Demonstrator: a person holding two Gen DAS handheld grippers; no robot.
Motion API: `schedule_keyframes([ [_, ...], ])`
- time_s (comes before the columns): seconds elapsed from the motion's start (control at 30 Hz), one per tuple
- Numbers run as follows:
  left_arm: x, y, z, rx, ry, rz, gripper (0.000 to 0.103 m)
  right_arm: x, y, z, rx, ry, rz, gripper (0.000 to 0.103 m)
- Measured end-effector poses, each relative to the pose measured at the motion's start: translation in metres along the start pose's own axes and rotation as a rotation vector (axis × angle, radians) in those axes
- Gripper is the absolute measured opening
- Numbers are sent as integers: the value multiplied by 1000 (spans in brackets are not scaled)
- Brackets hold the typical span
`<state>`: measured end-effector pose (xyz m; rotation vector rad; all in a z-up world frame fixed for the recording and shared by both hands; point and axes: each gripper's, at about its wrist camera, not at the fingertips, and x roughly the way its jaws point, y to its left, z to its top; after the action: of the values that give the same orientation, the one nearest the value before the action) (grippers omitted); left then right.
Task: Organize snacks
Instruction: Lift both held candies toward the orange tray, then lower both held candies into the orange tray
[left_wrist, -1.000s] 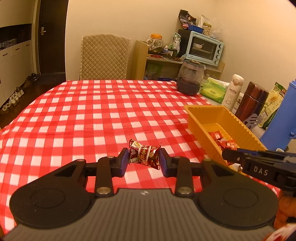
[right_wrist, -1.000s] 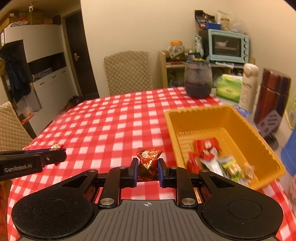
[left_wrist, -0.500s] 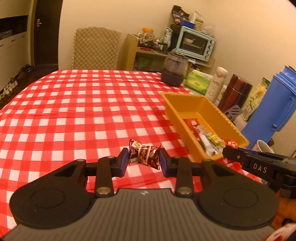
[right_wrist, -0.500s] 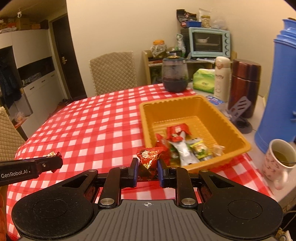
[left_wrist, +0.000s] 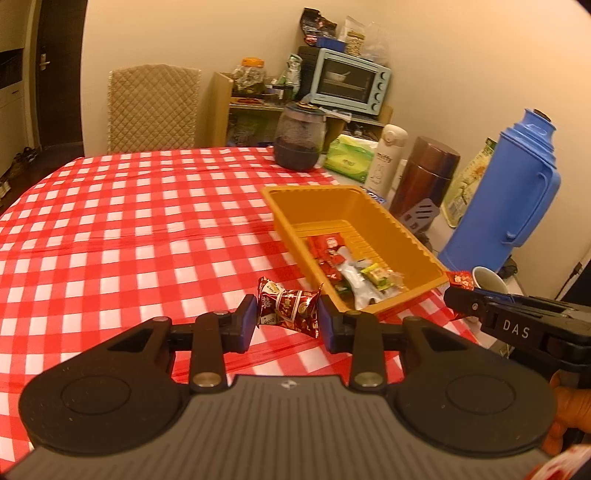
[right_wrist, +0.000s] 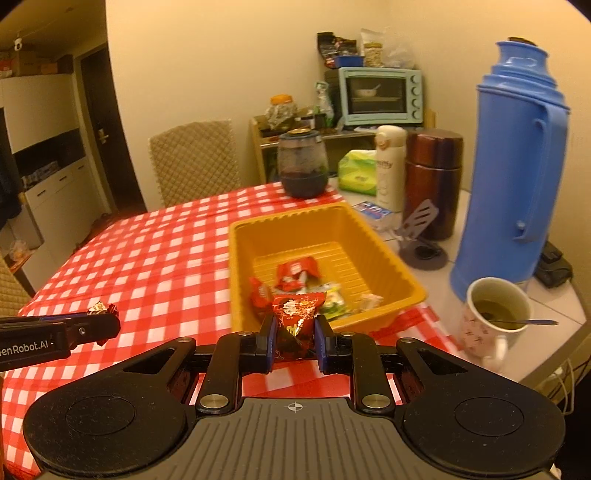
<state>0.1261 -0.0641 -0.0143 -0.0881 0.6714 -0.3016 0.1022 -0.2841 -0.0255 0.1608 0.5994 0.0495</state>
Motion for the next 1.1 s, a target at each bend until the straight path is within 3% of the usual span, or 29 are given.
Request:
schedule_keyframes([
  [0.43,16,-31,12,43,6,-51,32,-10,-28,15,5,-25,-46,22],
  [1.1,75,-55,30,73,43,-94,32,47,-51,36,-53,28,-7,22],
])
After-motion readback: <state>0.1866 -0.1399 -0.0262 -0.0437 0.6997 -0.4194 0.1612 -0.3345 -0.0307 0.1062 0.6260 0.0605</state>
